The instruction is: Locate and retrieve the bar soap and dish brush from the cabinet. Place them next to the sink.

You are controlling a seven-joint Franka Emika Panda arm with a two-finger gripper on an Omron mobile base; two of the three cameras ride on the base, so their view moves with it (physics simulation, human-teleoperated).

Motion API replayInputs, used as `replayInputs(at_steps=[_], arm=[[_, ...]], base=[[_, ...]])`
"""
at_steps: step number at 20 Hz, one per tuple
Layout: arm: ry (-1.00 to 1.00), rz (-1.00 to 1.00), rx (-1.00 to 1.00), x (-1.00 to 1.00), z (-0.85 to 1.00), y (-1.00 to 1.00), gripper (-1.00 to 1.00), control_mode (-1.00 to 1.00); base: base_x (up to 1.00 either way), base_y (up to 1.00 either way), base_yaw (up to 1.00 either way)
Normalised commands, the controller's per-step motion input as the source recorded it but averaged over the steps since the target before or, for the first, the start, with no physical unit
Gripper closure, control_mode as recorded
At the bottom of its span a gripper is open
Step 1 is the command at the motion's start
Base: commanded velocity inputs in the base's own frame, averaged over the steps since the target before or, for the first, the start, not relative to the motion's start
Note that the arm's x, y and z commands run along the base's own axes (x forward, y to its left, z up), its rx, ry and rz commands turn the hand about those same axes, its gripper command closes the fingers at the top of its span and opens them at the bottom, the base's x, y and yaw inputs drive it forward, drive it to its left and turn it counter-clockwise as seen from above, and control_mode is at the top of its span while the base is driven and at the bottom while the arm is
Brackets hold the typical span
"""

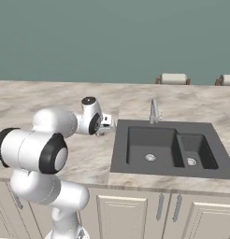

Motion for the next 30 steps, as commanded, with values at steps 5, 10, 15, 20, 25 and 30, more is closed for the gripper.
replayInputs(at_steps=[5, 10, 15, 20, 25, 30], arm=[[-0.14, -0.02, 0.00, 0.19, -0.38, -0.02, 1.00, -1.00], [-0.14, 0.00, 0.00, 0.28, -0.30, -0.04, 1.00, -1.00], [-0.02, 0.00, 0.00, 0.27, -0.12, -0.05, 1.00, -1.00], [0.05, 0.00, 0.00, 0.10, -0.03, 0.00, -1.00, -1.00], [0.05, 0.00, 0.00, 0.06, -0.02, 0.00, -1.00, -1.00], [0.04, 0.00, -0.03, 0.02, 0.02, 0.03, -1.00, -1.00]], base=[[0.00, 0.00, 0.00], [0.00, 0.00, 0.00], [0.00, 0.00, 0.00], [0.00, 0.00, 0.00], [0.00, 0.00, 0.00], [0.00, 0.00, 0.00]])
